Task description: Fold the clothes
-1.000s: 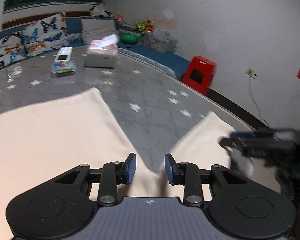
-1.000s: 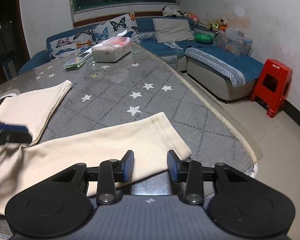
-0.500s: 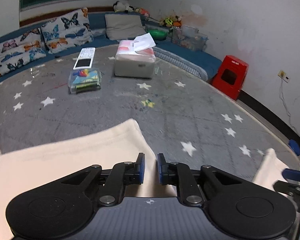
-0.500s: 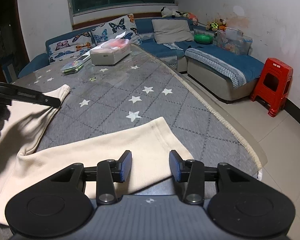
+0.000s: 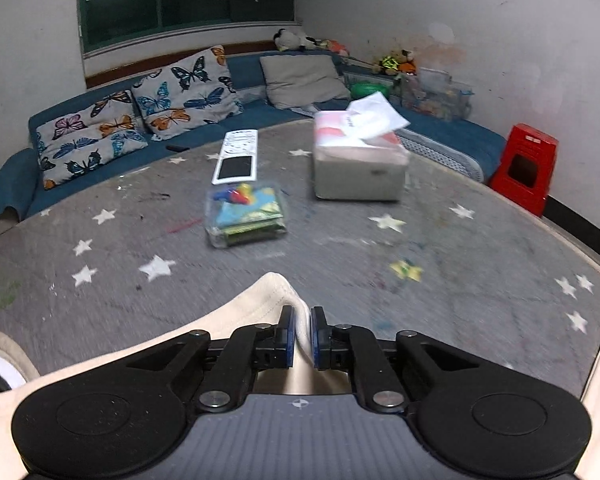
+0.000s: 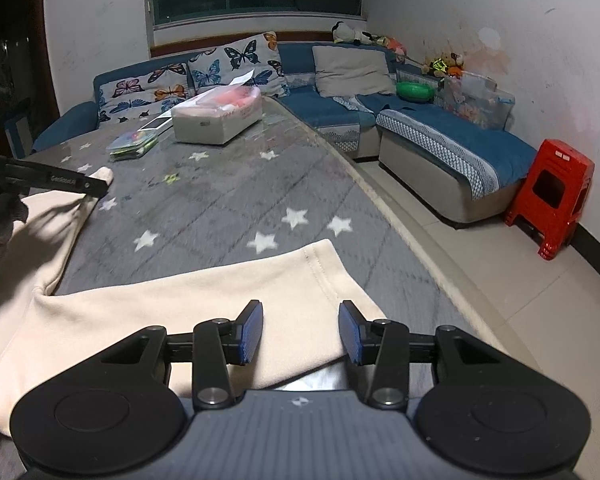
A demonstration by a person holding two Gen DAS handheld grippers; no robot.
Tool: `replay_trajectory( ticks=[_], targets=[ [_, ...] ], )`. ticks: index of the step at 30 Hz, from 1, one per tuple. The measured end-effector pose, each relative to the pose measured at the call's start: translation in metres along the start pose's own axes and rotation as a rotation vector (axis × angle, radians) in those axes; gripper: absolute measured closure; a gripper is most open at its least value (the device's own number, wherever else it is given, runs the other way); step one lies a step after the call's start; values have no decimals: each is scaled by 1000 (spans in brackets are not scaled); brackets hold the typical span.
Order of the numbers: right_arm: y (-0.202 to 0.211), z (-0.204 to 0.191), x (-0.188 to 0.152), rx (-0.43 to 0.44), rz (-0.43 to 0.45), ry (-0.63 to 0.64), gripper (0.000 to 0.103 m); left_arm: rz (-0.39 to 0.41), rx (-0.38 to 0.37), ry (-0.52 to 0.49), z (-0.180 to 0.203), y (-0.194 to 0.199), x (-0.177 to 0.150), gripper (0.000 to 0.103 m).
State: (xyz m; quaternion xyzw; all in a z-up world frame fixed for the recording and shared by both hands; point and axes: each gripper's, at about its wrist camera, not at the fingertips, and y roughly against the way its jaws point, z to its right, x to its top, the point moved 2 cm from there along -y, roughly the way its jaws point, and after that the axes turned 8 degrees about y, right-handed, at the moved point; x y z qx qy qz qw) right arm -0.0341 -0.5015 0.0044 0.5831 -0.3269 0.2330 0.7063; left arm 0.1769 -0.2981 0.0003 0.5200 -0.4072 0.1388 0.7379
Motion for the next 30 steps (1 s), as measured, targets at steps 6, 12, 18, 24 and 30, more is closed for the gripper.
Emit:
replay_trajectory(
  ticks=[6,12,18,24,30],
  targets=[
    [-12,0,11,-1,-2,23,60,-1,2,34,-14,-1,9,90],
    [1,-6,13,22,25,43,60,22,-30,55,-21,54,-8,90],
    [22,-45,23,158,79,117,61,45,-67,80,-31,128,-50,90],
    [30,-104,29,338,103,215,65,53,-16,146,-55,188,-104,90],
    [30,-153,29,444,102,309,65,63,88,264,-92,232,-150,90]
  ],
)
